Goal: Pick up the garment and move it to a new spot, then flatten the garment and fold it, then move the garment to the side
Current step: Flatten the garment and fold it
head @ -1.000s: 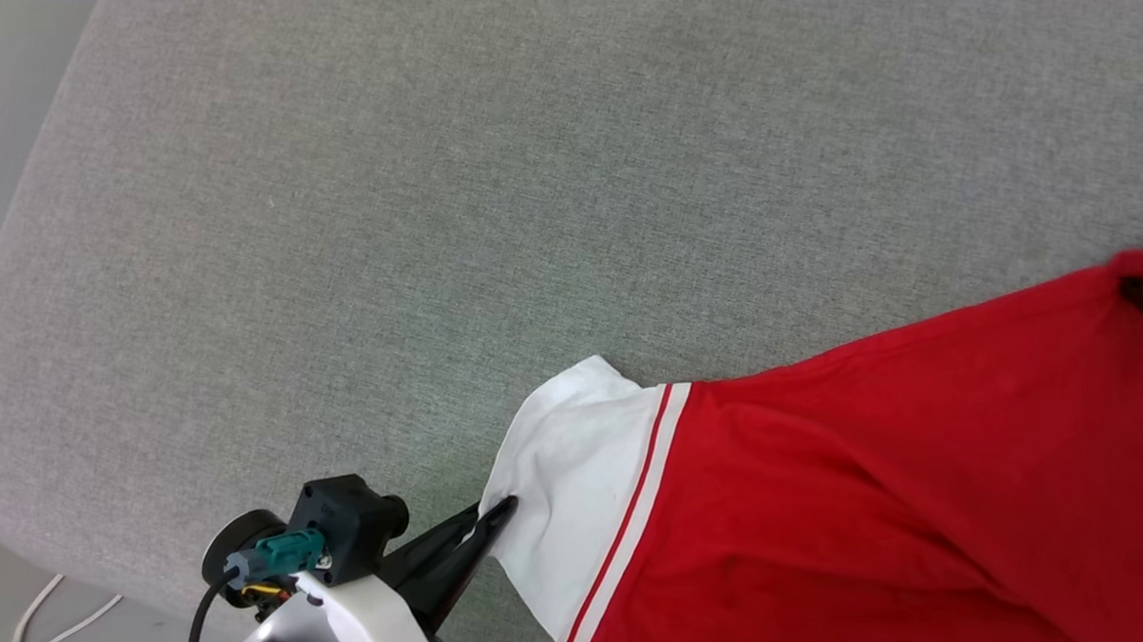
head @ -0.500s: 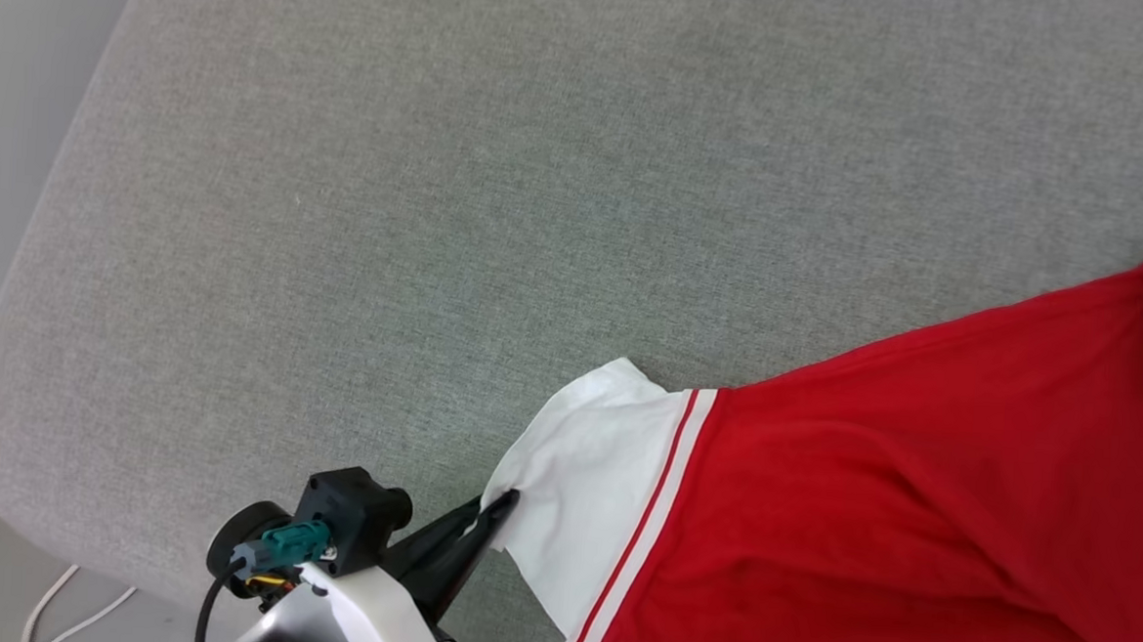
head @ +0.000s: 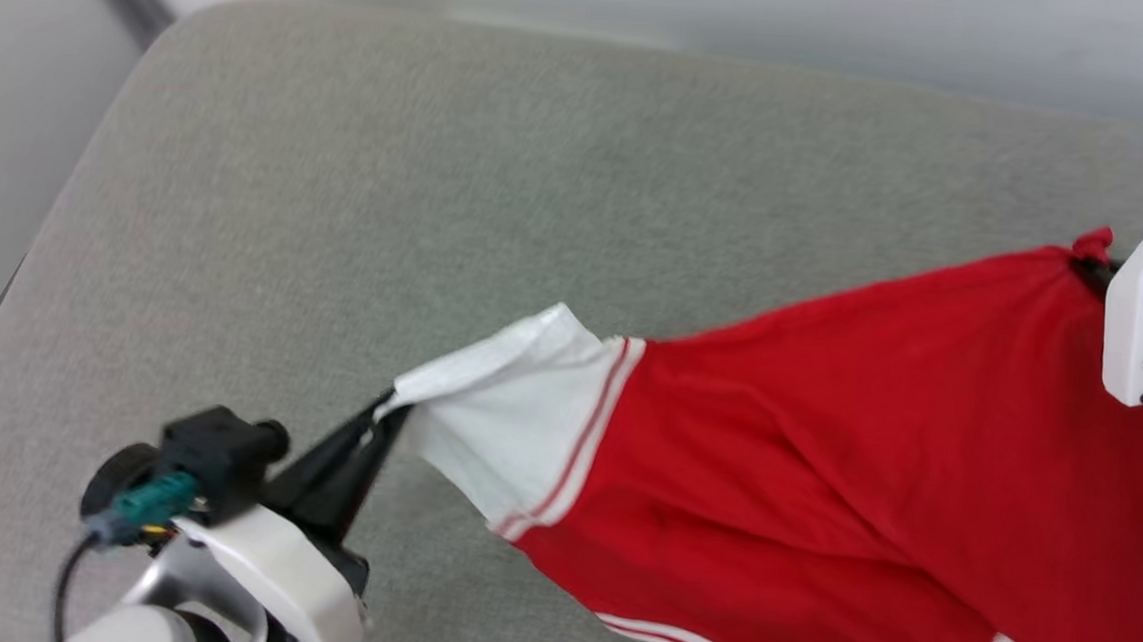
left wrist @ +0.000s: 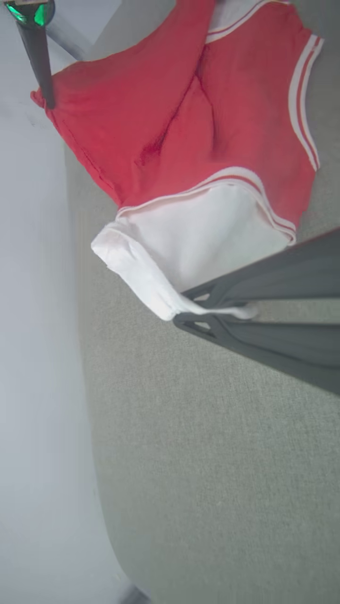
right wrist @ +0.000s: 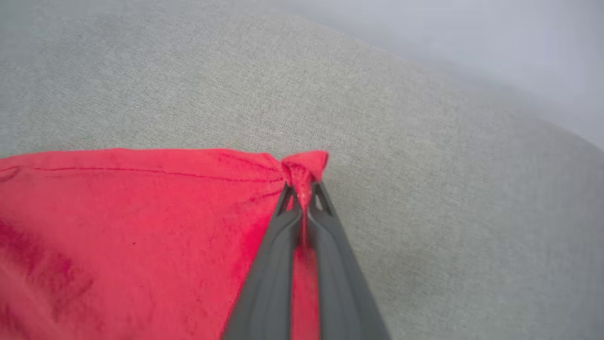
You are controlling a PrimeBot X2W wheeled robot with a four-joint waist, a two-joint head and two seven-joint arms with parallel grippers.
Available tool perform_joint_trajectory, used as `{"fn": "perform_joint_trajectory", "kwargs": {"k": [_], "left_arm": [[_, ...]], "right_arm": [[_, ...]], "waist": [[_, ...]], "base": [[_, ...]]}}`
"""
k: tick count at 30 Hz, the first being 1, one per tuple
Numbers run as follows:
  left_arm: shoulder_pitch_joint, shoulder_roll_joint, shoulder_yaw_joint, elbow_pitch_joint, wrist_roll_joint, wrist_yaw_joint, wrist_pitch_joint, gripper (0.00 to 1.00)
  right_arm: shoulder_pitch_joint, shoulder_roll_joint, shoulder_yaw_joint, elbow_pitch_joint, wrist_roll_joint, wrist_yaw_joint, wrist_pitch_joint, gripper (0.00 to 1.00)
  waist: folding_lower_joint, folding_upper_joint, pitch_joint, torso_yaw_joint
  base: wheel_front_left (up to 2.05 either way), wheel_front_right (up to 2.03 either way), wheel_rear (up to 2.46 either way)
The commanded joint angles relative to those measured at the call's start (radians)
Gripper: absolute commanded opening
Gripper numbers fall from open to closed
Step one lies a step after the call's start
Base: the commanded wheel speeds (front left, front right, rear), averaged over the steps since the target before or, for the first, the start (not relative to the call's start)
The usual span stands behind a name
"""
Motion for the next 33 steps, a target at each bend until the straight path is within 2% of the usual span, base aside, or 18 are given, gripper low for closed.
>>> {"fn": "perform_joint_trajectory", "kwargs": {"k": [1, 3, 9, 13, 14, 23, 33], "left_arm": [[0.005, 0.002, 0.016, -0.012, -0.003, 0.011, -0.017, 0.0], [0.016, 0.018, 0.062, -0.033, -0.018, 0.037, -0.046, 0.0], [0.026, 0.049, 0.154, -0.071, -0.052, 0.077, -0.09, 0.0], [0.02, 0.059, 0.215, -0.094, -0.071, 0.102, -0.117, 0.0], [0.018, 0.072, 0.266, -0.123, -0.083, 0.118, -0.143, 0.0], [-0.043, 0.122, 0.4, -0.195, -0.067, 0.17, -0.192, 0.0], [-0.2, 0.204, 0.536, -0.241, -0.072, 0.196, -0.155, 0.0]], "right_arm": [[-0.005, -0.013, 0.013, -0.016, 0.009, 0.0, -0.018, 0.0], [-0.006, -0.044, 0.061, -0.076, 0.027, 0.0, -0.054, 0.0], [-0.005, -0.064, 0.068, -0.207, 0.065, 0.0, -0.105, 0.0], [0.003, -0.054, 0.058, -0.263, 0.074, -0.001, -0.126, 0.0], [0.012, -0.039, 0.043, -0.315, 0.066, 0.0, -0.147, 0.0], [0.033, 0.005, 0.0, -0.437, 0.029, 0.0, -0.194, 0.0], [-0.016, 0.042, -0.045, -0.544, 0.01, -0.001, -0.212, 0.0]], "waist": [[0.0, 0.0, -0.067, -0.059], [0.0, 0.0, -0.1, -0.097], [0.0, 0.0, -0.136, -0.164], [0.0, 0.0, -0.147, -0.2], [0.0, 0.0, -0.151, -0.232], [0.0, 0.0, -0.16, -0.304], [0.0, 0.0, -0.126, -0.348]], "base": [[0.0, 0.0, 0.0], [0.0, 0.0, 0.0], [0.0, 0.0, 0.0], [0.0, 0.0, 0.0], [0.0, 0.0, 0.0], [0.0, 0.0, 0.0], [0.0, 0.0, 0.0]]}}
